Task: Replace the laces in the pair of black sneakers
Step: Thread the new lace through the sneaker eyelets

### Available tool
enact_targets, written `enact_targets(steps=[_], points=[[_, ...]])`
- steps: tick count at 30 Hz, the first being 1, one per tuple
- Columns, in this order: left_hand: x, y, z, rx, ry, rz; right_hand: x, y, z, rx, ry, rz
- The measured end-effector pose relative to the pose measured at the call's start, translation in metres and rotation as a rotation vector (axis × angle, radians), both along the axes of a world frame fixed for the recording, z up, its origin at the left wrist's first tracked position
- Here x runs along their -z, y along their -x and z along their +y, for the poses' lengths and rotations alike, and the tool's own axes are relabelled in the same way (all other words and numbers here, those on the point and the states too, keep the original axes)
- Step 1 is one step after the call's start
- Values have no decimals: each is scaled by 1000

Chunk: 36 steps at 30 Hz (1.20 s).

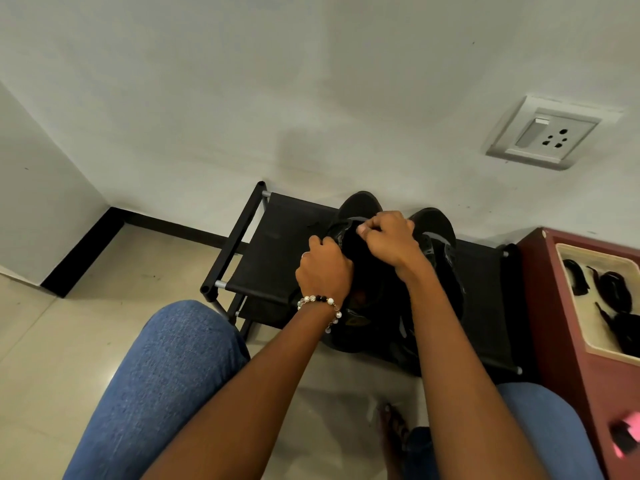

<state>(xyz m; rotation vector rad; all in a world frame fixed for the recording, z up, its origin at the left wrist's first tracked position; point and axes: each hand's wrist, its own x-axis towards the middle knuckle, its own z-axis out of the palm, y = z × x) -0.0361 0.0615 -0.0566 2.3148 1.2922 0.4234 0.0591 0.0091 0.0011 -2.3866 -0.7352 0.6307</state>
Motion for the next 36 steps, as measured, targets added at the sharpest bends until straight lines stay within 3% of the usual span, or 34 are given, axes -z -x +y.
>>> enact_targets(steps=[4,7,10,12,14,17,19,22,26,31,36], points=[[-2,1,-2,2,-7,5,-26,-5,-12,202,-444,436],[-3,1,-3,1,-25,10,-49,-3,-16,266,-721,562],[-1,0,-3,1,-24,18,-66,-5,-20,254,-1123,743],[-1,0,-2,-7,-17,25,-75,-9,-25,214,-1346,789],[-1,-1,-2,-8,-14,28,-80,-13,-26,165,-1424,679],[-1,0,-2,-8,-12,25,-71,-12,-20,180,-1212,327],[-1,0,-2,-4,-14,28,-55,-13,-12,181,-926,67],[0,0,-2,2,-10,24,-31,-13,-4,-15,-399,-309],[1,0,0,23,-5,29,2,-2,8,-177,116,-432],[3,0,1,28,-8,27,21,5,11,-89,165,-494],[2,-1,0,22,-16,27,24,-7,10,97,-185,-278]])
